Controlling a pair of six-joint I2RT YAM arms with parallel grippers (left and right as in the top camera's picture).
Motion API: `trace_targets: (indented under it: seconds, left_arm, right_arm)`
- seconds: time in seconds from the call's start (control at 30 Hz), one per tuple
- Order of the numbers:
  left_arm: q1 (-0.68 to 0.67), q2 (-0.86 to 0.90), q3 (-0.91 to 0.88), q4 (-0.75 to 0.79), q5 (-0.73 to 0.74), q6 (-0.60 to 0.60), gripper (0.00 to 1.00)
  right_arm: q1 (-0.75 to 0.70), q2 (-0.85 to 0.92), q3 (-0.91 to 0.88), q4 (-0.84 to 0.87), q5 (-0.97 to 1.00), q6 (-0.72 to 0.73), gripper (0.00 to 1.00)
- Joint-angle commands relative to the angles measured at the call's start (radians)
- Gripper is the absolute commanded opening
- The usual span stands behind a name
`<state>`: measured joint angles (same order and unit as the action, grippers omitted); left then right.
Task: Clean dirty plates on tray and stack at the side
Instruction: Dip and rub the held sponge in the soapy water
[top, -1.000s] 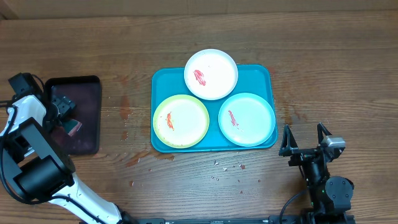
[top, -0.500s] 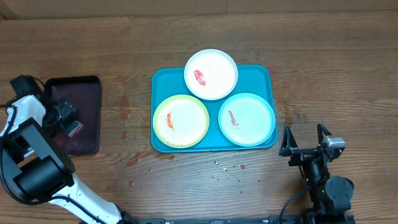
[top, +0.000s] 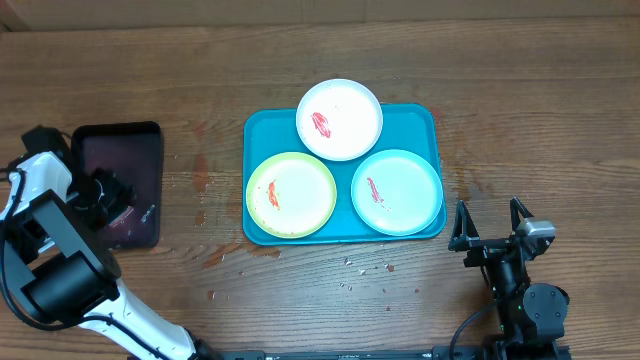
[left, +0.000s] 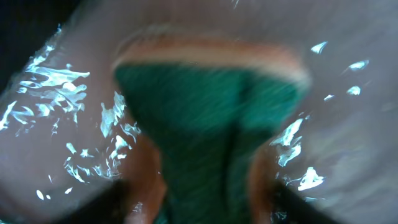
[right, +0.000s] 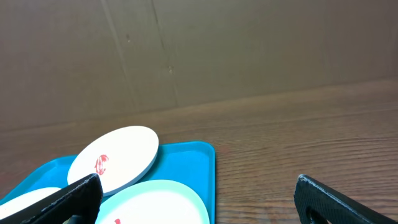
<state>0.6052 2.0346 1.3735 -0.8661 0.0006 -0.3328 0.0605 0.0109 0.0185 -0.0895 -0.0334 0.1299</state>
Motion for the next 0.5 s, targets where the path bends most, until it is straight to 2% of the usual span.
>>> trace_targets:
  seconds: [0.0, 0.07, 0.1, 0.13, 0.17, 0.47]
  left_arm:
    - [0.002, 0.023, -0.021, -0.025, 0.030, 0.003, 0.04]
    - [0.002, 0.023, -0.021, -0.031, 0.030, 0.004, 0.04]
    - [0.002, 0.023, -0.021, -0.033, 0.030, 0.004, 0.38]
    - [0.002, 0.023, -0.021, -0.035, 0.030, 0.004, 0.80]
    - [0.002, 0.023, -0.021, -0.035, 0.029, 0.004, 1.00]
    - [0.002, 0.023, -0.021, 0.042, 0.010, 0.006, 1.00]
  right_arm:
    - [0.005, -0.008, -0.010, 0.006, 0.010, -0.004, 1.00]
    - [0.005, -0.008, -0.010, 0.006, 0.010, -0.004, 1.00]
    - [0.005, -0.008, -0.010, 0.006, 0.010, -0.004, 1.00]
    - [0.005, -0.008, -0.010, 0.006, 0.010, -0.004, 1.00]
    - [0.005, -0.008, -0.010, 0.006, 0.010, -0.004, 1.00]
    - [0.005, -0.008, -0.010, 0.006, 0.010, -0.004, 1.00]
